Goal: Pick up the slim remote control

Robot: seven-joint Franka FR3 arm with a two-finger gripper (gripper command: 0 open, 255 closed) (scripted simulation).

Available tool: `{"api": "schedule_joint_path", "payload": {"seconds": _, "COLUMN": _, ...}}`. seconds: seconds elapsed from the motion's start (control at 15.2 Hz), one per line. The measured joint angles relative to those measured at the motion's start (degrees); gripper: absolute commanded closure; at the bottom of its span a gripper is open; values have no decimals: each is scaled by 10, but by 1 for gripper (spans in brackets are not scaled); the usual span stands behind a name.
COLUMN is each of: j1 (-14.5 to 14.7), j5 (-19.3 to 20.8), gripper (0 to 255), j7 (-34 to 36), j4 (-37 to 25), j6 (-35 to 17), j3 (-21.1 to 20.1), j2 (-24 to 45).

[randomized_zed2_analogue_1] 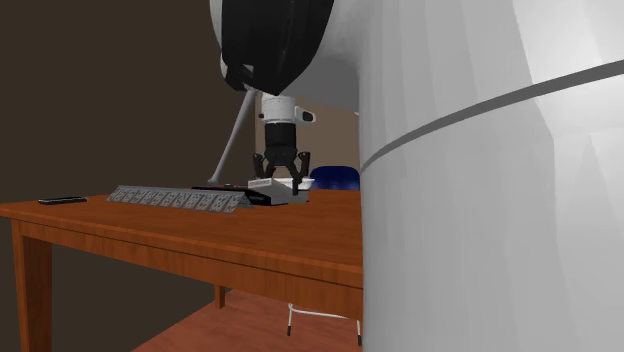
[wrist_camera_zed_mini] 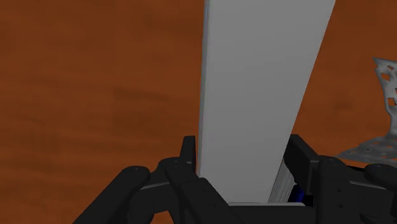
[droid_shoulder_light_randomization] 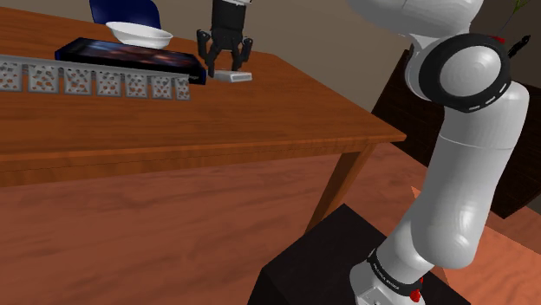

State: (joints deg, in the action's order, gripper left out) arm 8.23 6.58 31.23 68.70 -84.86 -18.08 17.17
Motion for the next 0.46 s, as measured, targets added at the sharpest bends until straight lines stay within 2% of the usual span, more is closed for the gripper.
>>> {"api": "schedule_joint_path", "payload": {"seconds": 0.46, "j1": 15, "j5": 12, "gripper": 255, "j7": 1, "j4": -104, "j6": 71, "j3": -1, "j2": 34}}
